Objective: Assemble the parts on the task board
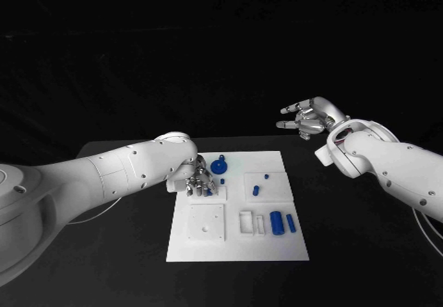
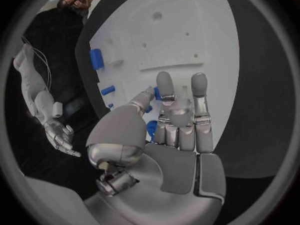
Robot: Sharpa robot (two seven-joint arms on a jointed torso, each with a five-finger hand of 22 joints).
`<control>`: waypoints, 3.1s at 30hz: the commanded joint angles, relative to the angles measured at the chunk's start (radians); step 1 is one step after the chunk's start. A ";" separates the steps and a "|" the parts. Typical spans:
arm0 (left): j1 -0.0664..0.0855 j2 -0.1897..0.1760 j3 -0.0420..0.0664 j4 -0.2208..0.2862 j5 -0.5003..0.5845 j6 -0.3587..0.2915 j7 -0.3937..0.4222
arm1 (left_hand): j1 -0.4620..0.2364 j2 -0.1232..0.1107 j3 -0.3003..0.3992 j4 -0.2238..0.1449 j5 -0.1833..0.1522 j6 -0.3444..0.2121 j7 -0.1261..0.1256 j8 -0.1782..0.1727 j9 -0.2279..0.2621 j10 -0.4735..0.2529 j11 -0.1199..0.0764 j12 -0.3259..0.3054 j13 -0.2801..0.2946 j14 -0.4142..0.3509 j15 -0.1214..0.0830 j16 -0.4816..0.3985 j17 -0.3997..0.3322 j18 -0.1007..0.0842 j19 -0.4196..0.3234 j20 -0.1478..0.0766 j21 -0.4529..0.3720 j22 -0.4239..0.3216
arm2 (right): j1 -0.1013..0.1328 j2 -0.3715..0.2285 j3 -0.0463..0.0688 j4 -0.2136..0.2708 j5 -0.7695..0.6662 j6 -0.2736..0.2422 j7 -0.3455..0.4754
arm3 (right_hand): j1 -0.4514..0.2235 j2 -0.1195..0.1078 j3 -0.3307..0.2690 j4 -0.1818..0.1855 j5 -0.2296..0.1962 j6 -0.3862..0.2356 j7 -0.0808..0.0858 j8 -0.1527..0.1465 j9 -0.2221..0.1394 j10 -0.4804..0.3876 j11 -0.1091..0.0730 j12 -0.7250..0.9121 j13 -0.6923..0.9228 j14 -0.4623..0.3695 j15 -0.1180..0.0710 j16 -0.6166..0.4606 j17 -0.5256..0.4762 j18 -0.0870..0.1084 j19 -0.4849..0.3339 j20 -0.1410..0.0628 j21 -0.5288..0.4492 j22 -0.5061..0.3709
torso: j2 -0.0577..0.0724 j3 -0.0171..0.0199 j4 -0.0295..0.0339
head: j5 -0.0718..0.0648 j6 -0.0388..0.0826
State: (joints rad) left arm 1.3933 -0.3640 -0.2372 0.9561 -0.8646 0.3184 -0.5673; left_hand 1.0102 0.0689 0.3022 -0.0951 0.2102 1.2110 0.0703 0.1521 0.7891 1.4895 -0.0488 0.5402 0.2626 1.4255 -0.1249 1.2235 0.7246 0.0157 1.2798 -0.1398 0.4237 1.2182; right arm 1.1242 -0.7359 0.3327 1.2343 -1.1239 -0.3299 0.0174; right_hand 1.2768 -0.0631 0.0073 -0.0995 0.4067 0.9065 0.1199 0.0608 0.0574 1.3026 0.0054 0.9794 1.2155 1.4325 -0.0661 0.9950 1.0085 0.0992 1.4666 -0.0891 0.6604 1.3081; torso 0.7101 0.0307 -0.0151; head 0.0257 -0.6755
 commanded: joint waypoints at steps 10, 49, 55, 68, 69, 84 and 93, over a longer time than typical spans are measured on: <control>-0.007 -0.015 -0.003 0.007 -0.009 -0.009 -0.002 | 0.004 -0.125 -0.076 0.158 -0.158 0.148 -0.115 -0.014 -0.019 0.025 -0.028 -0.023 -0.007 -0.003 -0.004 -0.027 -0.032 -0.008 0.016 -0.001 -0.037 0.012 | -0.004 0.000 0.000 -0.001 -0.006 0.011 0.007 | -0.004 0.001 -0.004 0.000 0.008 -0.016 0.001 -0.004 0.000 -0.009 0.001 -0.006 -0.003 0.001 0.000 -0.008 -0.005 0.019 0.051 0.005 -0.011 0.029 | 0.001 -0.0025 0.0011 | -0.003 0.002; 0.036 -0.107 0.090 -0.018 0.170 -0.004 0.077 | 0.043 -0.096 -0.134 0.138 -0.158 -0.053 -0.024 -0.081 -0.484 0.007 0.012 -0.239 -0.039 -0.083 0.027 -0.112 -0.217 -0.006 -0.015 0.022 -0.138 0.013 | -0.017 -0.002 0.000 -0.008 0.004 0.016 0.012 | -0.005 0.000 -0.007 0.010 0.009 -0.030 0.003 -0.004 0.000 -0.011 0.001 -0.009 -0.006 0.001 0.000 -0.012 -0.007 0.019 0.051 0.005 -0.017 0.025 | 0.001 -0.0013 -0.0029 | 0.000 0.027; 0.043 -0.092 0.091 -0.097 0.128 -0.019 0.124 | 0.049 -0.079 -0.141 0.118 -0.157 -0.050 -0.025 -0.076 -0.525 0.016 0.016 -0.243 -0.021 -0.088 0.026 -0.093 -0.252 -0.008 -0.011 0.022 -0.155 0.021 | -0.018 -0.002 0.000 -0.008 0.004 0.012 0.012 | -0.004 0.001 -0.007 0.014 0.011 -0.028 0.002 -0.004 0.000 -0.011 0.001 -0.009 -0.007 0.001 0.000 -0.012 -0.006 0.019 0.051 0.005 -0.017 0.024 | 0.005 0.0002 -0.0070 | 0.007 0.037; 0.046 -0.050 0.092 -0.200 0.021 -0.059 0.152 | 0.033 -0.115 -0.140 0.162 -0.159 -0.085 -0.014 -0.076 -0.542 0.013 0.016 -0.254 -0.022 -0.086 0.029 -0.089 -0.272 -0.004 0.001 0.024 -0.171 0.027 | -0.018 -0.009 0.001 0.000 0.004 0.005 0.012 | -0.003 -0.001 -0.007 0.016 0.012 -0.028 0.002 -0.004 0.000 -0.011 0.001 -0.009 -0.008 0.002 0.000 -0.013 -0.006 0.019 0.051 0.005 -0.016 0.024 | 0.017 -0.0027 -0.0132 | 0.010 0.050; 0.046 -0.044 0.092 -0.211 0.016 -0.060 0.153 | 0.032 -0.119 -0.141 0.168 -0.159 -0.086 -0.014 -0.075 -0.543 0.013 0.016 -0.253 -0.021 -0.086 0.029 -0.088 -0.273 -0.004 0.002 0.024 -0.173 0.028 | -0.018 -0.009 0.001 0.001 0.004 0.005 0.012 | -0.003 -0.001 -0.007 0.016 0.012 -0.028 0.002 -0.004 0.000 -0.011 0.001 -0.009 -0.008 0.002 0.000 -0.013 -0.006 0.019 0.051 0.005 -0.016 0.024 | 0.018 -0.0026 -0.0146 | 0.012 0.051; 0.029 0.038 0.089 -0.324 -0.042 -0.041 0.178 | 0.042 -0.100 -0.192 0.182 -0.158 -0.108 -0.008 -0.074 -0.555 0.010 0.019 -0.254 -0.017 -0.089 0.032 -0.085 -0.284 -0.002 0.007 0.027 -0.191 0.040 | -0.017 -0.013 0.001 0.016 0.004 0.004 0.010 | -0.003 -0.001 -0.007 0.016 0.012 -0.028 0.002 -0.004 0.000 -0.011 0.001 -0.009 -0.008 0.002 0.000 -0.013 -0.006 0.019 0.051 0.005 -0.016 0.024 | 0.037 -0.0067 -0.0265 | 0.020 0.069; 0.013 0.062 0.087 -0.354 -0.066 -0.031 0.179 | 0.037 -0.083 -0.204 0.157 -0.147 -0.118 -0.019 -0.014 -0.447 0.006 0.016 -0.253 -0.012 -0.091 0.029 -0.079 -0.291 -0.005 0.013 0.024 -0.206 0.055 | -0.015 -0.013 0.001 0.021 0.004 0.004 0.009 | -0.001 -0.004 -0.007 0.019 0.014 -0.026 0.002 -0.004 0.000 -0.010 0.001 -0.009 -0.009 0.003 0.000 -0.013 -0.006 0.019 0.051 0.005 -0.013 0.024 | 0.037 -0.0065 -0.0278 | 0.021 0.068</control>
State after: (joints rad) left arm 1.4079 -0.3059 -0.1503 0.6059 -0.9008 0.2764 -0.4042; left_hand 1.0487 -0.0196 0.0997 0.0662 0.0609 1.0972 0.0505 0.1345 0.3347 1.4668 -0.0354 0.2873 0.2505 1.3408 -0.0938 1.1416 0.4349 0.0154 1.2835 -0.1149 0.2212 1.2725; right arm 1.1084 -0.7492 0.3328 1.2530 -1.1199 -0.3278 0.0196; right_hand 1.2768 -0.0631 0.0003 -0.0868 0.4154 0.8843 0.1206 0.0608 0.0574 1.2990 0.0090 0.9744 1.2078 1.4326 -0.0661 0.9868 1.0034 0.0990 1.4666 -0.0891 0.6489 1.3074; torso 0.7470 0.0239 -0.0424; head 0.0458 -0.6052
